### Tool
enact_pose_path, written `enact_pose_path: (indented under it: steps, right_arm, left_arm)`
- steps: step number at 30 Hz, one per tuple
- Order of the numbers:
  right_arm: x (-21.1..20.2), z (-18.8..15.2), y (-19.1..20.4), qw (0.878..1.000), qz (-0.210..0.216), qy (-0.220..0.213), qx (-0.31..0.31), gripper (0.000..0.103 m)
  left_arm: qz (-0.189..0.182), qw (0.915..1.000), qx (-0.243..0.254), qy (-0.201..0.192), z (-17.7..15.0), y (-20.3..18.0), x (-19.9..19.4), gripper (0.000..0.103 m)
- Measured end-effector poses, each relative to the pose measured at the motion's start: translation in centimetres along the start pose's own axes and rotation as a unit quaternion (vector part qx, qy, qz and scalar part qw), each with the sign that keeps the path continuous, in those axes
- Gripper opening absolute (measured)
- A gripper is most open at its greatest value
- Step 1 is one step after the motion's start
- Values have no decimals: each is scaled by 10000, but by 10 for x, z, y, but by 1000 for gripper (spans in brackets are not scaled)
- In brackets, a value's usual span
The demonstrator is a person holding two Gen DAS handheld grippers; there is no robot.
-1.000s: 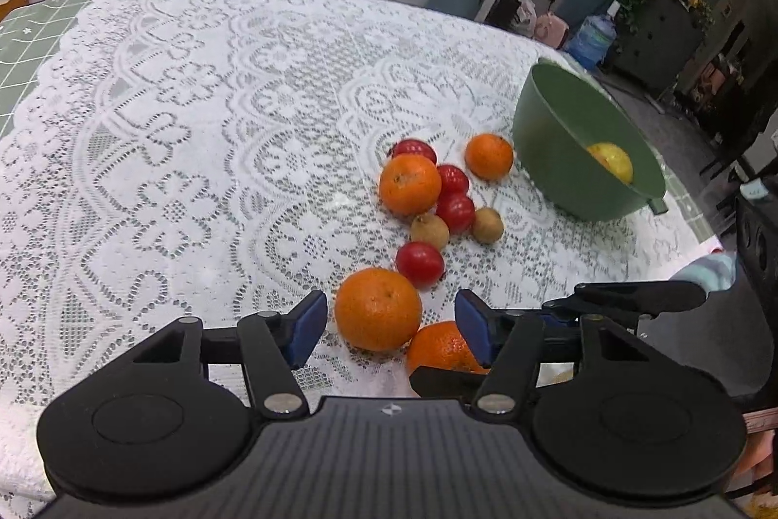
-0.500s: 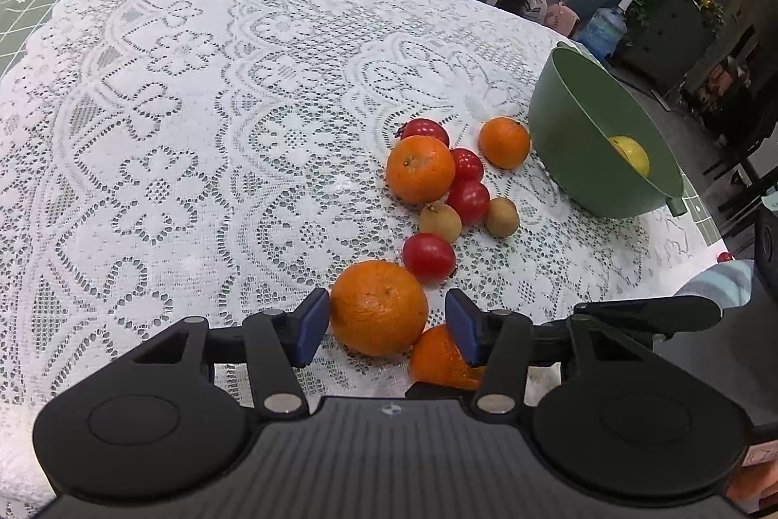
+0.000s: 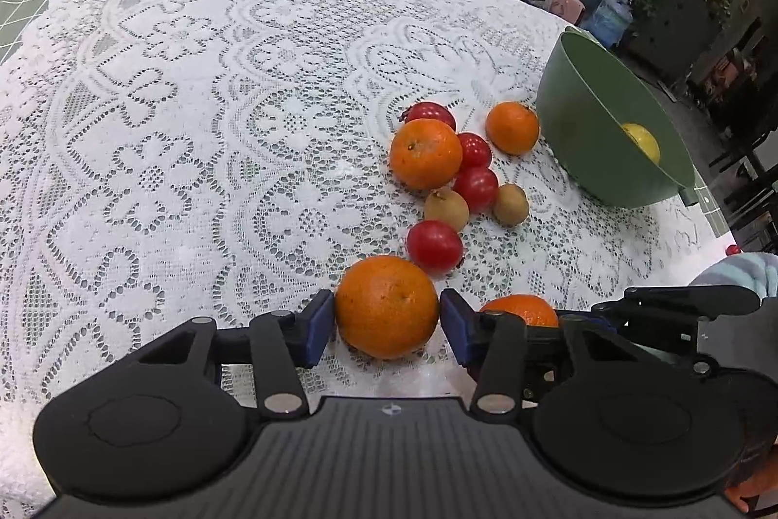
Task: Organize fruits
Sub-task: 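Grasp an orange with the right tool while the left tool grasps another orange, then carry both oranges over the green colander and lower them inside with both tools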
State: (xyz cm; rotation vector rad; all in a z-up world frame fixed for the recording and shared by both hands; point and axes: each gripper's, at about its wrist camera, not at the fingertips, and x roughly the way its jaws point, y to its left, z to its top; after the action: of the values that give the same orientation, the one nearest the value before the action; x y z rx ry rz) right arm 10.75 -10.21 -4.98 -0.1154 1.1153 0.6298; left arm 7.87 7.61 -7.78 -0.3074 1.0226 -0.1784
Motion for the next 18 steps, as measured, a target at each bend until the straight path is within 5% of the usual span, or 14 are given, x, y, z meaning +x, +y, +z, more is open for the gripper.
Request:
enact_pose_path:
  steps: [18]
  right_arm:
    - [-7, -1, -6, 9998, 37, -123, 164, 42]
  left_arm:
    - [138, 9996, 74, -239, -4, -4, -9, 51]
